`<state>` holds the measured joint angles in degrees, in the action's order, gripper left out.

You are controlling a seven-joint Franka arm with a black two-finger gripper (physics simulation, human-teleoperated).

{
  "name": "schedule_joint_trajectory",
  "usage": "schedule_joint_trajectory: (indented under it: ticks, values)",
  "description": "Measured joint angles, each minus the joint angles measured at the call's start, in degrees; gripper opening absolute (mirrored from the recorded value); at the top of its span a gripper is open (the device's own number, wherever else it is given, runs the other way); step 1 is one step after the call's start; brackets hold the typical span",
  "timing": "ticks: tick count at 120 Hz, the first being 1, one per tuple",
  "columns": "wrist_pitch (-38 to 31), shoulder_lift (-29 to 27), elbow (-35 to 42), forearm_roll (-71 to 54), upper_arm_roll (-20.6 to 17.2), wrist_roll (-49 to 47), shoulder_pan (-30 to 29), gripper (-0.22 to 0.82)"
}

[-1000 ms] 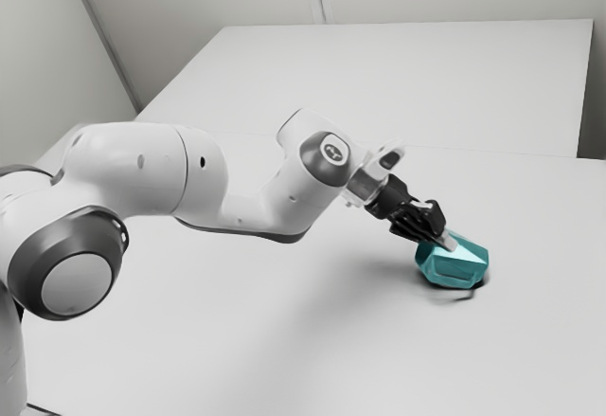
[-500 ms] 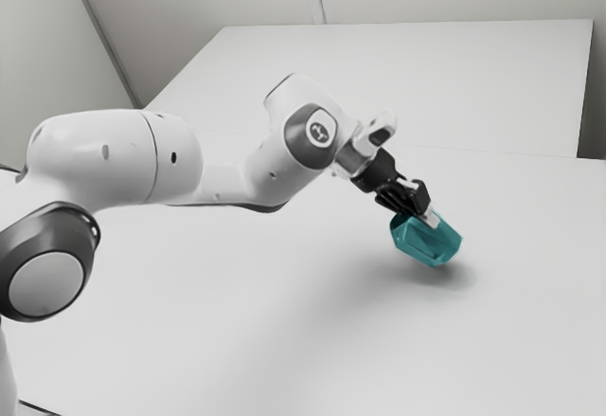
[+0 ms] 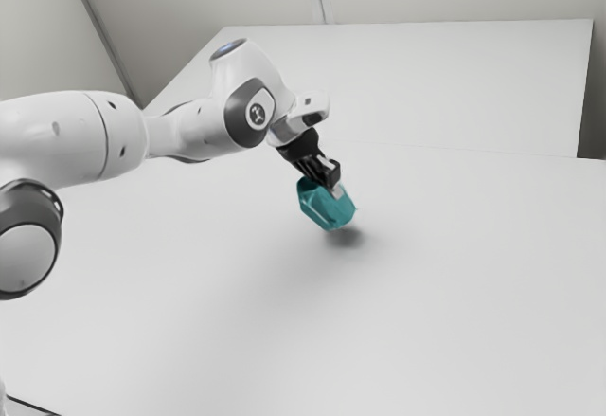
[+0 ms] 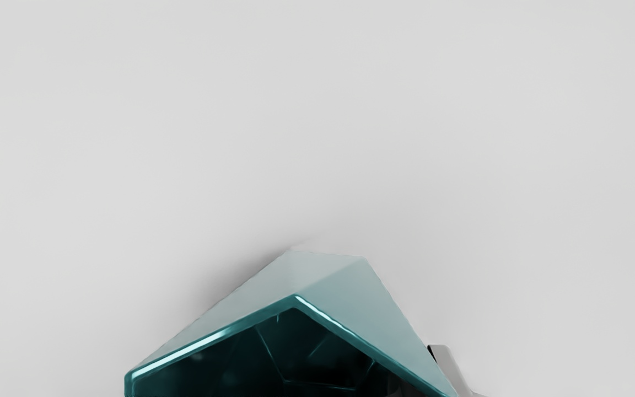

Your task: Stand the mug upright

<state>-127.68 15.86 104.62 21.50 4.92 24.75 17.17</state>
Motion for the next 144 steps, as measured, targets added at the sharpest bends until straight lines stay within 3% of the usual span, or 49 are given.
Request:
schedule_joint_trajectory:
  ticks: [55,125,144]
  values:
    - [2.73,0.59,-0.67,-19.88,0.78,-1.40,-4.54,-0.18]
    - [5.73,4.10,-0.54,-22.70,1.14,-2.20,-6.38,-0.18]
    - [5.95,4.07,-0.29,-22.42,1.25,-2.10,-6.45,0.17]
